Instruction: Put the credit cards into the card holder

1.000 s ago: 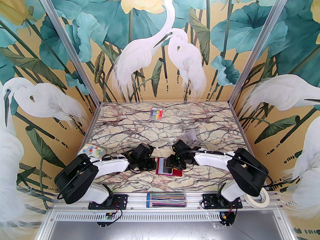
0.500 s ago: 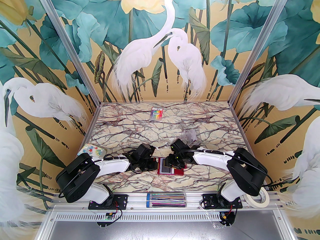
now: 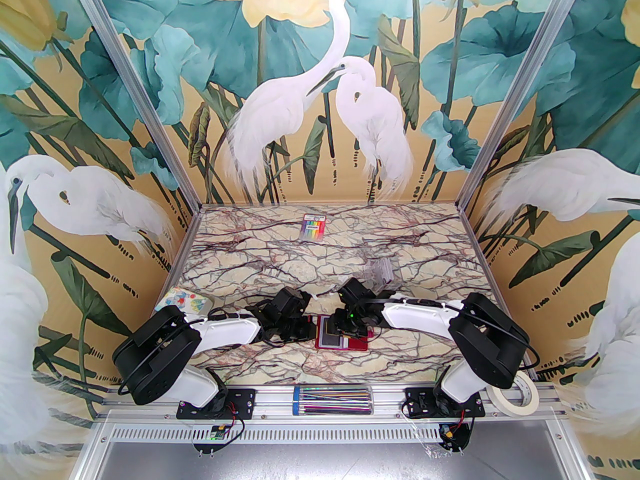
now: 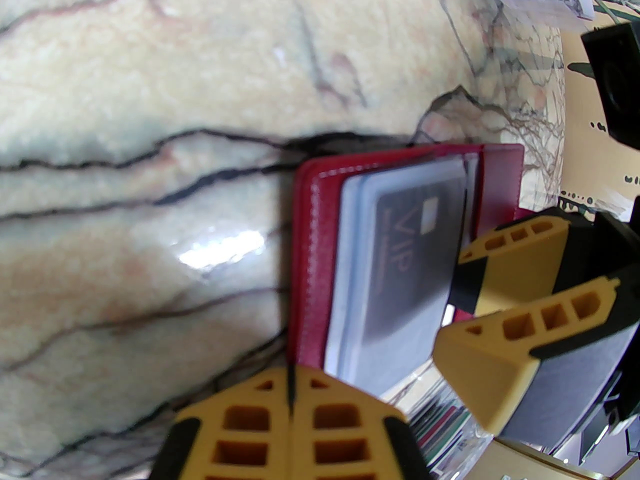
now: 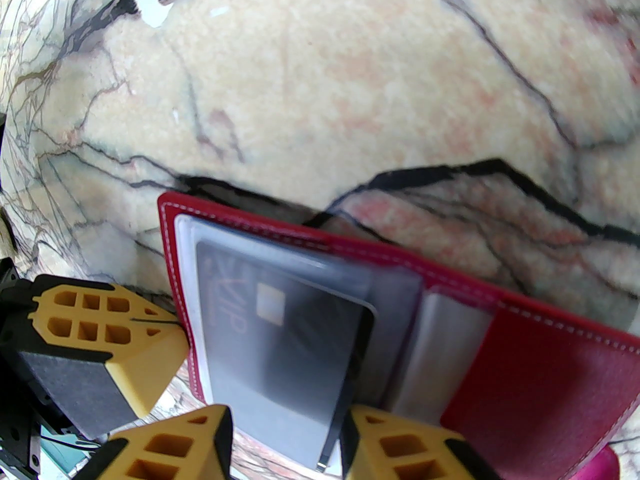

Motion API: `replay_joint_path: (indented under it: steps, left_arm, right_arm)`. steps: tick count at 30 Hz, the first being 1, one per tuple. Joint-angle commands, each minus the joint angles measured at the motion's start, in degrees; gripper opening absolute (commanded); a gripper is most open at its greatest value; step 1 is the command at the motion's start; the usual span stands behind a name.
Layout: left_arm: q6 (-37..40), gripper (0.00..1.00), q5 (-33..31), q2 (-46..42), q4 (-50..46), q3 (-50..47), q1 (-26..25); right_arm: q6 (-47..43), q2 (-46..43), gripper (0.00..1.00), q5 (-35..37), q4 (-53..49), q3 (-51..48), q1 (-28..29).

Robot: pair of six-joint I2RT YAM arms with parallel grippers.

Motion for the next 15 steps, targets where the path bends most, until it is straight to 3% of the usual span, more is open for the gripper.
replay_joint_path:
  steps: [1, 6, 9, 12, 15]
  left_arm:
    - [-0.58, 0.01, 0.16, 0.91, -0.60, -1.37, -0.87]
    - [-0.75, 0.01, 0.02, 0.09, -0.73, -1.57, -0.79]
    - [-0.75, 0.01, -0.08, -0.65, -1.15, -1.51, -0.81]
    - [-0.77, 0.01, 0.11, -1.31, -1.34, -1.29, -0.80]
    - [-0.67, 0.01, 0.15, -1.80, -1.87, -0.96, -0.86]
  right_arm:
    - [-2.45, -2.32, 0.43, 2.41, -3.62, 1.76, 0.49]
    - [-3.67, -5.11, 0.51, 5.12, -6.30, 1.72, 0.33]
    - [-3.26, -6.21, 0.50, 6.86, -6.67, 0.91, 0.22]
    - [-2.46, -5.78, 0.44, 6.55, -4.87, -0.29, 0.09]
    - [-2.02, -4.27, 0.29, 5.89, -2.95, -0.77, -0.04]
